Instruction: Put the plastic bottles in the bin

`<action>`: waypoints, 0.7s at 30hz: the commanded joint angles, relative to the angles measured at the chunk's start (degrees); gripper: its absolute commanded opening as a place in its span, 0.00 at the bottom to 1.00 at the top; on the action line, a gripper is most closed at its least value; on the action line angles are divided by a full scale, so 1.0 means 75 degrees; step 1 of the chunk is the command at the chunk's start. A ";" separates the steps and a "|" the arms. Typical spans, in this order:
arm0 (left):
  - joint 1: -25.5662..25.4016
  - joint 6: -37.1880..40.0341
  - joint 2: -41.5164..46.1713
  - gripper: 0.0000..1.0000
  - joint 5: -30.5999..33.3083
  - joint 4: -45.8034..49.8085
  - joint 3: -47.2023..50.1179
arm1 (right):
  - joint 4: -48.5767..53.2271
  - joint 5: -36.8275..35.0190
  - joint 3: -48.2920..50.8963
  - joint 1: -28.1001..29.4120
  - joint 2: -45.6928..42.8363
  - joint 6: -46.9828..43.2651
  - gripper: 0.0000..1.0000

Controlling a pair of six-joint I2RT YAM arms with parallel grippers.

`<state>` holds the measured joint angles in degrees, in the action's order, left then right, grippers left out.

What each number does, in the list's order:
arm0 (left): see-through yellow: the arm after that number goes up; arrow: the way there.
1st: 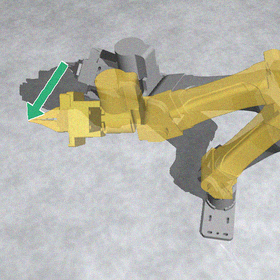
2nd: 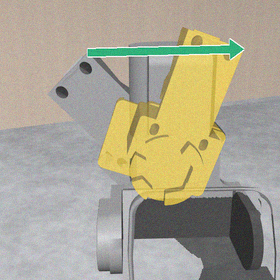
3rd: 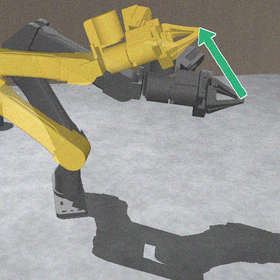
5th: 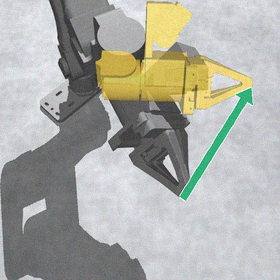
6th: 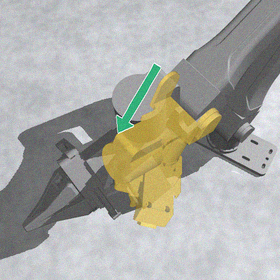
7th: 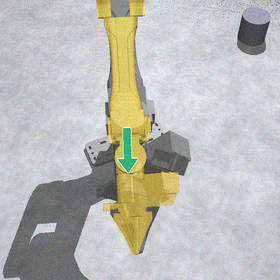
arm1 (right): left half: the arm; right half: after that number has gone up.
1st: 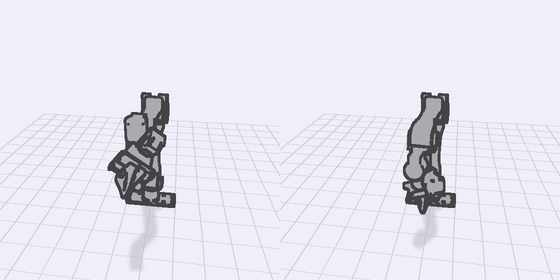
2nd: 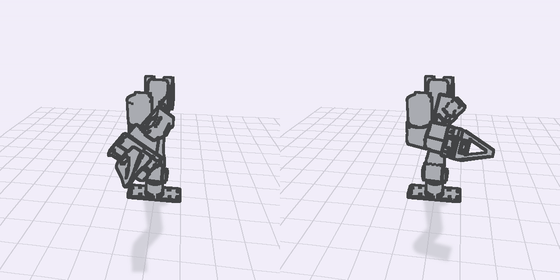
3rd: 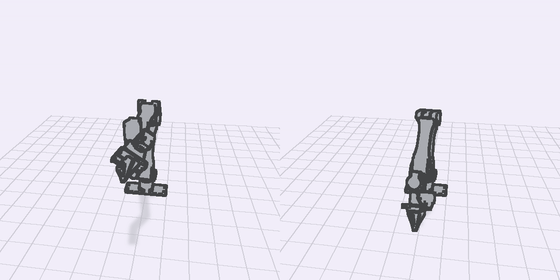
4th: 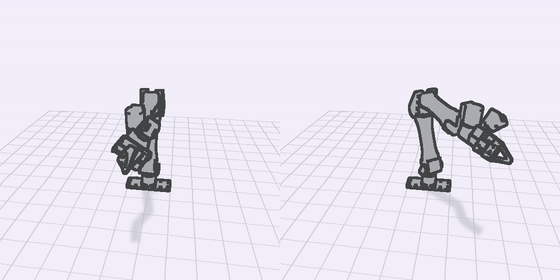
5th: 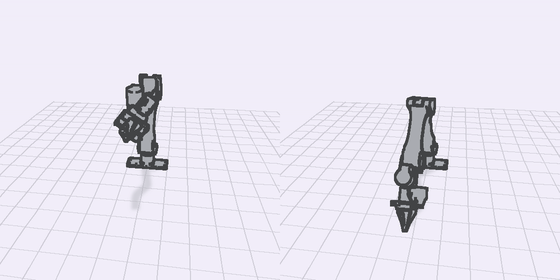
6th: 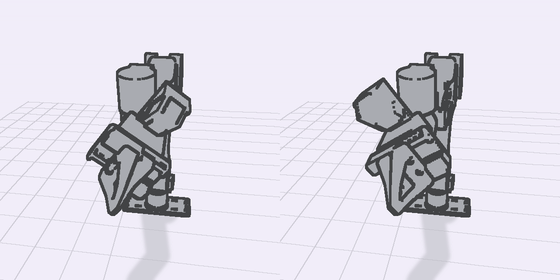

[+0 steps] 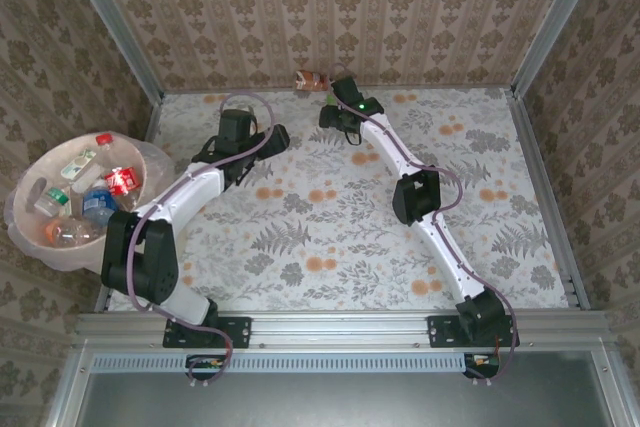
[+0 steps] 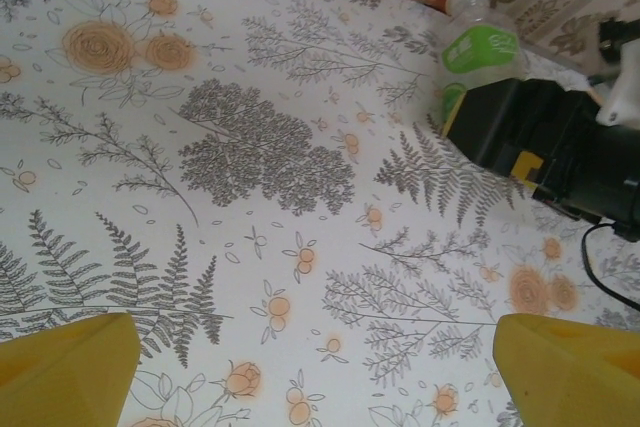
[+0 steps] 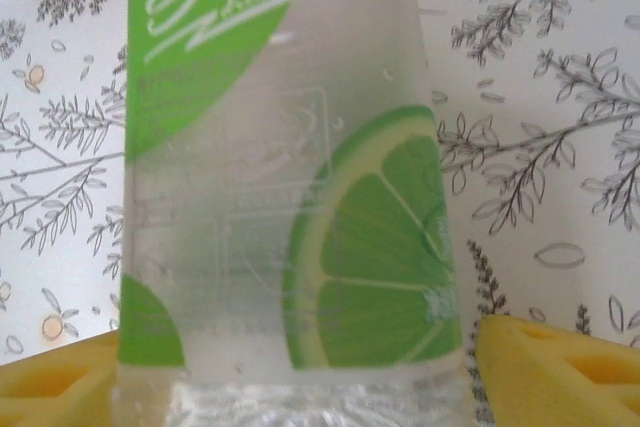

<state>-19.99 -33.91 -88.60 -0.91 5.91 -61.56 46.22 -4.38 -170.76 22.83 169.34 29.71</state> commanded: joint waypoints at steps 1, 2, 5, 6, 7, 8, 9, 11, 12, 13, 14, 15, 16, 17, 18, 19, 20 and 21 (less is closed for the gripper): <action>0.0122 -0.0153 -0.0127 1.00 -0.0133 -0.0122 -0.0047 | -0.0336 -0.0335 0.0131 -0.0008 -0.0095 0.0327 0.73; 0.0134 -0.0154 -0.0142 1.00 -0.0158 -0.0117 -0.0064 | -0.0352 -0.0321 0.0131 -0.0010 -0.0099 0.0316 0.71; 0.0146 -0.0139 -0.0156 1.00 -0.0224 -0.0114 -0.0065 | -0.0409 -0.0178 0.0121 0.0014 -0.0104 0.0103 0.65; 0.0146 -0.0122 -0.0137 1.00 -0.0241 -0.0120 -0.0058 | -0.0398 -0.0140 0.0111 0.0042 -0.0146 -0.0063 0.63; 0.0146 -0.0097 -0.0111 1.00 -0.0255 -0.0120 -0.0045 | -0.0354 -0.0141 0.0075 0.0061 -0.0192 -0.0290 0.62; 0.0147 -0.0067 -0.0086 1.00 -0.0254 -0.0120 -0.0036 | -0.0274 -0.0173 0.0047 0.0094 -0.0249 -0.0457 0.60; 0.0154 -0.0044 -0.0043 1.00 -0.0254 -0.0118 -0.0021 | -0.0153 -0.0169 0.0008 0.0122 -0.0342 -0.0638 0.58; 0.0155 0.0004 0.0052 1.00 -0.0286 -0.0164 0.0036 | 0.0156 -0.0027 -0.0164 0.0176 -0.0496 -0.0976 0.55; 0.0147 0.0020 0.0114 1.00 -0.0338 -0.0211 0.0099 | 0.0414 0.0057 -0.0339 0.0212 -0.0543 -0.1199 0.55; 0.0148 0.0017 0.0187 1.00 -0.0423 -0.0302 0.0164 | 0.0728 0.0159 -0.0599 0.0235 -0.0587 -0.1384 0.54; 0.0151 0.0021 0.0254 1.00 -0.0518 -0.0407 0.0242 | 0.1030 0.0256 -0.0870 0.0266 -0.0576 -0.1533 0.54; 0.0149 0.0000 0.0343 1.00 -0.0639 -0.0543 0.0353 | 0.1449 0.0359 -0.1246 0.0283 -0.0560 -0.1668 0.54; 0.0147 -0.0030 0.0446 1.00 -0.0754 -0.0694 0.0482 | 0.1871 0.0520 -0.1544 0.0296 -0.0558 -0.1753 0.53; 0.0147 -0.0050 0.0546 1.00 -0.0849 -0.0799 0.0574 | 0.2133 0.0663 -0.1514 0.0296 -0.0683 -0.1812 0.53; 0.0139 -0.0063 0.0667 1.00 -0.0956 -0.0937 0.0708 | 0.2440 0.0831 -0.1549 0.0296 -0.0802 -0.1886 0.53; 0.0135 -0.0061 0.0790 1.00 -0.1037 -0.1067 0.0832 | 0.2715 0.1000 -0.1557 0.0313 -0.0912 -0.2003 0.52; 0.0133 -0.0055 0.0928 1.00 -0.1090 -0.1203 0.0985 | 0.2943 0.1119 -0.1557 0.0330 -0.1027 -0.2142 0.52; 0.0134 -0.0029 0.1036 1.00 -0.1102 -0.1330 0.1114 | 0.3065 0.1242 -0.1504 0.0325 -0.1139 -0.2202 0.52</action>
<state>-19.07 -33.91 -84.23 -6.52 0.56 -55.11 60.10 0.64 -177.14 25.04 165.80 17.41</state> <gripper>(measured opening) 0.999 0.588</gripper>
